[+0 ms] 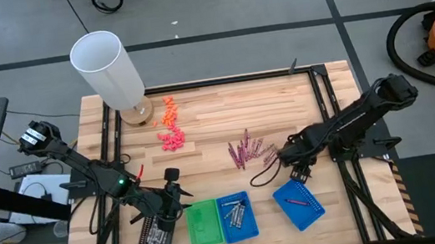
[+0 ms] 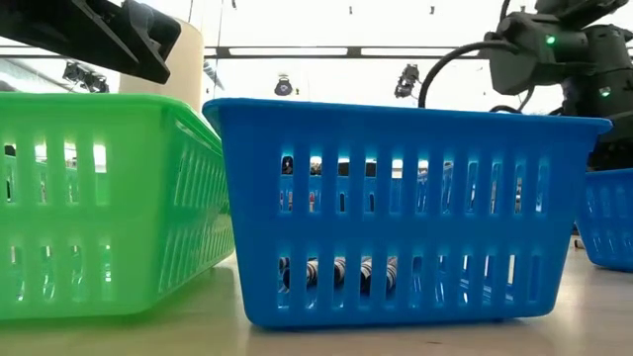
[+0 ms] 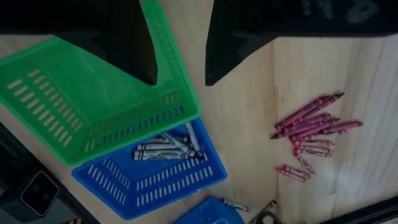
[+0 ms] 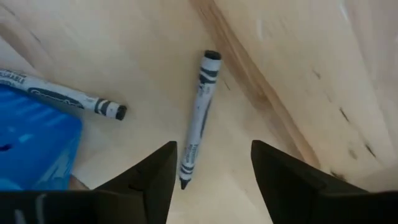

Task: Sort crayons
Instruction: Put the black crayon into the left blue bin

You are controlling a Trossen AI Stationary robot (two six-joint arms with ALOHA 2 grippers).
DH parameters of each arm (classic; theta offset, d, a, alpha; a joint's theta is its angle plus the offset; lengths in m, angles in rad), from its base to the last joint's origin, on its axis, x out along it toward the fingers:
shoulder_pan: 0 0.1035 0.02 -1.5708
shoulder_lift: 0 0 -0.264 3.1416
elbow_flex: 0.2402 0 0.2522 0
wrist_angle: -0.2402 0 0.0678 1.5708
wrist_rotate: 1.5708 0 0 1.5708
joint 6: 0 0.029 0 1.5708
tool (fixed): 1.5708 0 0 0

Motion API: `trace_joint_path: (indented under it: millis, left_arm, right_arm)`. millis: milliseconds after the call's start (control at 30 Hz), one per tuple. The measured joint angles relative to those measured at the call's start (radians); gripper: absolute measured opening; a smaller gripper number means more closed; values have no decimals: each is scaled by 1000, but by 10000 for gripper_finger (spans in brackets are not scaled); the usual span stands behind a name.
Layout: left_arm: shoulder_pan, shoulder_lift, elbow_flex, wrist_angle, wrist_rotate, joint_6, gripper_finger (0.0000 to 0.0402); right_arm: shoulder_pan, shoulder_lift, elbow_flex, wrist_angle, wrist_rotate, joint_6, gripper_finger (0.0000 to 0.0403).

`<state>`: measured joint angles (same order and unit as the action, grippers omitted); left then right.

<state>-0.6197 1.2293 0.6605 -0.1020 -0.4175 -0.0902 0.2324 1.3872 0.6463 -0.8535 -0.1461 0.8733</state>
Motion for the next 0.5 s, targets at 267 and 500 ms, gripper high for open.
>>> trace_joint_path:
  millis: [267, 500]
  left_arm:
    - [0, 0, 0, 0, 0, 0, 146]
    - [0, 0, 0, 0, 0, 7, 146]
  right_arm:
    - [42, 0, -1, -2, 126, 110, 207]
    - [82, 0, -1, -7, 151, 213, 199]
